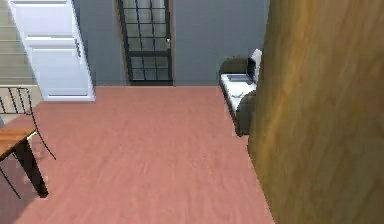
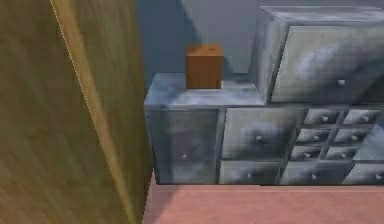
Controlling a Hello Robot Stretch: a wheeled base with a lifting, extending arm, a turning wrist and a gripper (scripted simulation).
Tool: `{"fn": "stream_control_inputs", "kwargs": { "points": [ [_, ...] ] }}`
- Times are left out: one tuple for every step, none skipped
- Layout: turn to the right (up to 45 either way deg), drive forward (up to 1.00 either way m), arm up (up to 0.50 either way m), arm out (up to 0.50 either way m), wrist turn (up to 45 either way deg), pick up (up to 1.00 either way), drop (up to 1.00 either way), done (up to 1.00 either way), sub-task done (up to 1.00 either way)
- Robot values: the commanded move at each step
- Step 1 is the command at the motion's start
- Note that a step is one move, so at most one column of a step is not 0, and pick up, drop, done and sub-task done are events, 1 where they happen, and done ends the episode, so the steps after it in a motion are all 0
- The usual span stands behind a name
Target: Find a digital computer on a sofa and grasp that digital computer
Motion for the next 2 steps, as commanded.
{"fn": "stream_control_inputs", "kwargs": {
  "points": [
    [0.0, 1.00, 0.00, 0.00, 0.0, 0.00, 0.00, 0.00, 0.00],
    [0.0, 0.65, 0.00, 0.00, 0.0, 0.00, 0.00, 0.00, 0.00]
  ]
}}
